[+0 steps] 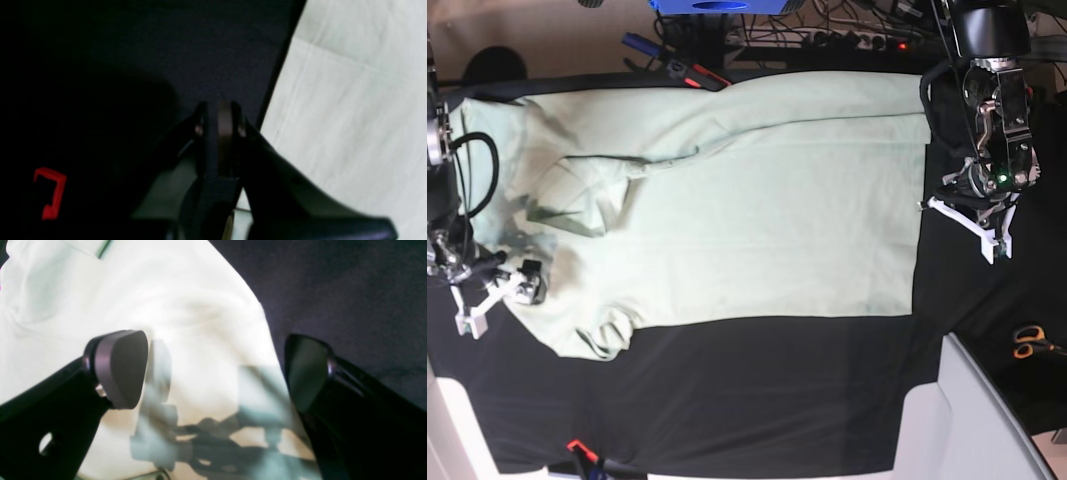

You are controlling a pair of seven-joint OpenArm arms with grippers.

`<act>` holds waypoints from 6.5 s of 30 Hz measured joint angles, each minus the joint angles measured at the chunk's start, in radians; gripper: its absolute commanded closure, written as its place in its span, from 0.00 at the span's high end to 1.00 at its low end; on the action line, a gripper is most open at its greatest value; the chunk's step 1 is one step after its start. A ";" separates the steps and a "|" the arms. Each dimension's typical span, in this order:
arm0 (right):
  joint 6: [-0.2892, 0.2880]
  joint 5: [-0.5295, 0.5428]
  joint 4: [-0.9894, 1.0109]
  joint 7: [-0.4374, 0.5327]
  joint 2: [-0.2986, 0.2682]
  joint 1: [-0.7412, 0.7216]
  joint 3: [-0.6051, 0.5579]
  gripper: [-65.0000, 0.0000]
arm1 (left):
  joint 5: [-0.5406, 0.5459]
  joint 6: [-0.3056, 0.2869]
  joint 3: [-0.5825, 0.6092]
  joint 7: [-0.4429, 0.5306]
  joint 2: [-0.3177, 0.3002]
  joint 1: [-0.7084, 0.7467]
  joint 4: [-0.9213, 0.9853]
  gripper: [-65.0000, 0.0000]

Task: Fold the T-shirt properly
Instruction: 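Move both grippers along the shirt sides toward the hem, then pinch the shirt side edges near the hem with both grippers, then lift the gripped side edges and fold them toward the collar, then adjust the right gripper's hold on the folded fabric near the sleeve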

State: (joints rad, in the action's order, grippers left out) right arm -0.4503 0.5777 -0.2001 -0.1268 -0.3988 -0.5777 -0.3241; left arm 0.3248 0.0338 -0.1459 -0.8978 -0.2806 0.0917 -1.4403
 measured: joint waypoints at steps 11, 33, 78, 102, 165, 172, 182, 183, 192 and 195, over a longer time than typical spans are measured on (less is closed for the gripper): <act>0.000 0.000 0.002 -0.020 0.008 -0.004 -0.002 0.04 | 0.000 0.000 0.000 0.000 0.000 -0.008 0.000 0.10; -0.003 -0.001 0.001 -0.022 0.009 0.003 -0.002 0.00 | -0.002 0.008 0.137 0.093 -0.011 -0.606 0.702 1.00; -0.005 0.001 -0.098 -0.064 -0.017 0.053 0.002 0.00 | 0.010 -0.122 0.362 0.301 0.048 -0.715 1.015 0.00; 0.093 0.007 -0.171 -0.017 -0.041 0.088 0.003 0.00 | 0.020 -0.138 0.357 0.112 -0.053 -0.431 0.404 0.00; 0.113 0.000 -0.911 -0.362 -0.052 0.606 0.360 0.00 | 0.016 -0.129 0.371 -0.163 -0.158 0.034 -0.150 0.00; 0.140 0.002 -0.911 -0.377 -0.035 0.608 0.361 0.00 | 0.012 -0.129 0.370 -0.163 -0.179 0.034 -0.150 0.00; 0.217 0.010 -0.919 -0.457 0.028 0.608 0.454 0.35 | 0.012 -0.129 0.369 -0.163 -0.180 0.056 -0.175 0.00; 0.220 -0.004 -0.940 -0.476 0.040 0.612 0.494 0.37 | 0.011 -0.129 0.369 -0.163 -0.180 0.058 -0.175 0.00; 0.217 0.005 -1.205 -0.636 0.043 0.591 0.566 0.37 | 0.012 -0.129 0.369 -0.164 -0.179 0.059 -0.175 0.00; 0.175 -0.001 -1.205 -0.693 0.093 0.558 0.569 0.37 | 0.011 -0.129 0.369 -0.164 -0.179 0.058 -0.175 0.00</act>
State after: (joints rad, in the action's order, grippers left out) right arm -0.2756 0.5770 -1.4048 -0.8196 -0.3058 -0.0200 0.2447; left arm 0.3363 -0.0952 0.2230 -1.0615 -0.4591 0.1497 -1.6150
